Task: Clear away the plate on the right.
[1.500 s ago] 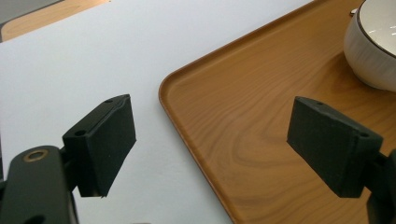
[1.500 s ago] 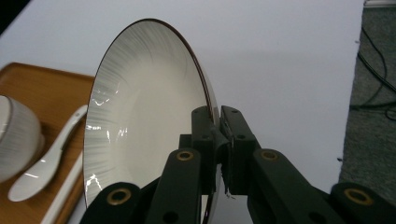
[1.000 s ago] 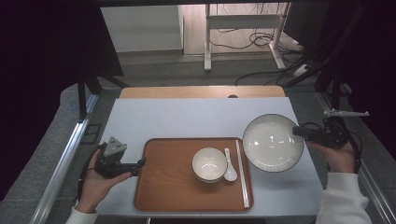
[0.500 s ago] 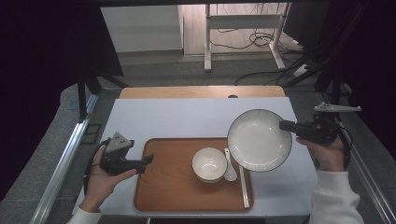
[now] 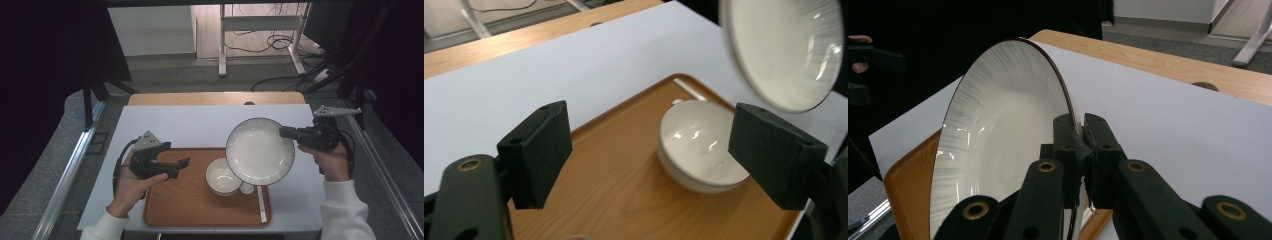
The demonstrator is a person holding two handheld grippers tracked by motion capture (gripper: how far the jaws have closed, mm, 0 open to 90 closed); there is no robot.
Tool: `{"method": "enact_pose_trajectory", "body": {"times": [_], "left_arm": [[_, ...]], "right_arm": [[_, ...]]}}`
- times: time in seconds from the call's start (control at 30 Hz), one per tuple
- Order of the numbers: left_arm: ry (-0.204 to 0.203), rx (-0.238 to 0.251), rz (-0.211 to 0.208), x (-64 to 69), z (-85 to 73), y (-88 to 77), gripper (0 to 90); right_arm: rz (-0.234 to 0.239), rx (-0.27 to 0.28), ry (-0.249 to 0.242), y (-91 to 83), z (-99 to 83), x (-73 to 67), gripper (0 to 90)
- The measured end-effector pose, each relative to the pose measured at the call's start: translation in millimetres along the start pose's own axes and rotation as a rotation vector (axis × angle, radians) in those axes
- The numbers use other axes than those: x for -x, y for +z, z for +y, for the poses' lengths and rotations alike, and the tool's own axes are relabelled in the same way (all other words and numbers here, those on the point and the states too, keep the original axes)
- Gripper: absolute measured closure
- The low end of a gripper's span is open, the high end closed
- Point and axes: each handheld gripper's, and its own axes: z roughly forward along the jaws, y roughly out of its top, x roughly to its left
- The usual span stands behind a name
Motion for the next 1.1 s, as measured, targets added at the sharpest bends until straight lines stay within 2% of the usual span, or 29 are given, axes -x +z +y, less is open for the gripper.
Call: {"method": "enact_pose_trajectory", "body": {"times": [0.1,0.2,0.33,0.57,0.67,0.8,0.9,0.97,1.1], "left_arm": [[0.000,-0.008,-0.028,2.0,7.3,10.0,17.9],[-0.025,-0.010,-0.067,3.1,13.3,22.0,19.7],[-0.032,-0.026,-0.108,6.7,20.0,38.3,21.6],[-0.039,-0.047,-0.150,10.0,29.1,56.6,27.0],[-0.036,-0.066,-0.176,9.9,30.9,63.6,35.7],[-0.056,-0.078,-0.212,7.7,31.8,70.2,54.5],[-0.065,-0.082,-0.218,6.6,31.9,72.2,67.6],[-0.062,-0.087,-0.205,5.0,31.7,72.0,75.6],[-0.090,-0.091,-0.242,-1.1,31.3,71.4,79.3]], "right_arm": [[0.010,0.002,-0.021,8.1,4.0,-7.4,85.5],[0.022,-0.002,-0.033,14.9,7.2,-14.2,85.5],[0.040,-0.010,-0.053,24.1,10.2,-21.3,85.5],[0.062,-0.021,-0.072,36.6,12.7,-28.8,85.4],[0.071,-0.026,-0.083,39.9,13.3,-32.0,85.3],[0.087,-0.027,-0.093,42.3,14.1,-36.8,85.3],[0.099,-0.027,-0.102,43.4,14.6,-39.4,85.3],[0.105,-0.026,-0.109,44.0,14.8,-40.7,85.2],[0.109,-0.022,-0.111,44.5,14.6,-41.7,85.1]]}}
